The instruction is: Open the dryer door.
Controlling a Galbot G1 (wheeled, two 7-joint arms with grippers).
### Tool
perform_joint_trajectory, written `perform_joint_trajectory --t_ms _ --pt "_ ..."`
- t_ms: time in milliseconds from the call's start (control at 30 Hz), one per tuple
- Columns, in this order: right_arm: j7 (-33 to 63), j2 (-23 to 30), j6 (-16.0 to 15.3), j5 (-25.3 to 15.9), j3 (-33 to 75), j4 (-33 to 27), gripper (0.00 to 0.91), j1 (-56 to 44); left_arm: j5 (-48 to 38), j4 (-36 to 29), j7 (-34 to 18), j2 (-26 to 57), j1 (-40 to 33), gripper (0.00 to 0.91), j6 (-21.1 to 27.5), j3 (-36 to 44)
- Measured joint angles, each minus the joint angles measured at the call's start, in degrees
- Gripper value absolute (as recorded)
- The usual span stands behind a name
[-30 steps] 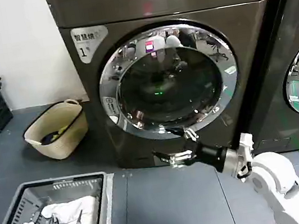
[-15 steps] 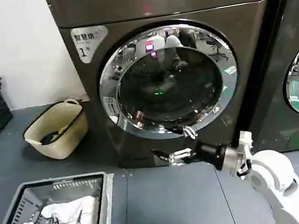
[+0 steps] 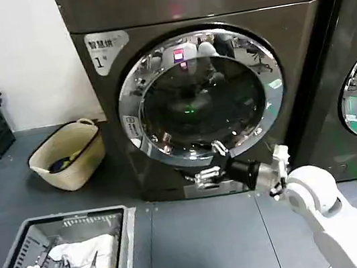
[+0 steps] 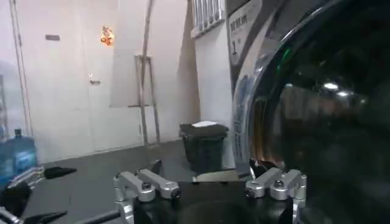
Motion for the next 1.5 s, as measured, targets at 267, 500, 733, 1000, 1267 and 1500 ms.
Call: perform_joint_trajectory --t_ms 267,500,733,1000,1267,1500 --pt "1.5 0.2 0.7 -0.3 -2.5 -3.8 0.907 3.8 0.1 -0.1 0.1 -0.2 -0.1 0.907 0.0 0.0" --pt "2.6 0.6 1.3 -0.3 -4.5 -6.8 0.907 6.5 0.3 -0.2 0.1 -0.3 -0.1 0.907 0.0 0.0" --pt "4.5 1.4 2.0 -1.1 -6.7 -9.4 0.907 9.4 0.9 -0.2 0.1 -0.7 -0.5 0.907 0.0 0.3" --pt "5.0 2.6 2.7 -2.0 -9.1 -12.7 0.907 12.3 1.1 -0.1 0.2 -1.0 -1.2 0.907 -0.1 0.3" --pt "5.1 4.1 2.8 -2.5 -11.2 -15.8 0.907 14.9 1.1 -0.2 0.3 -1.2 -1.3 0.907 -0.1 0.2" --pt "5.3 5.4 4.2 -4.2 -12.6 -17.9 0.907 16.4 1.2 -0.4 0.4 -1.2 -1.2 0.907 -0.1 0.2"
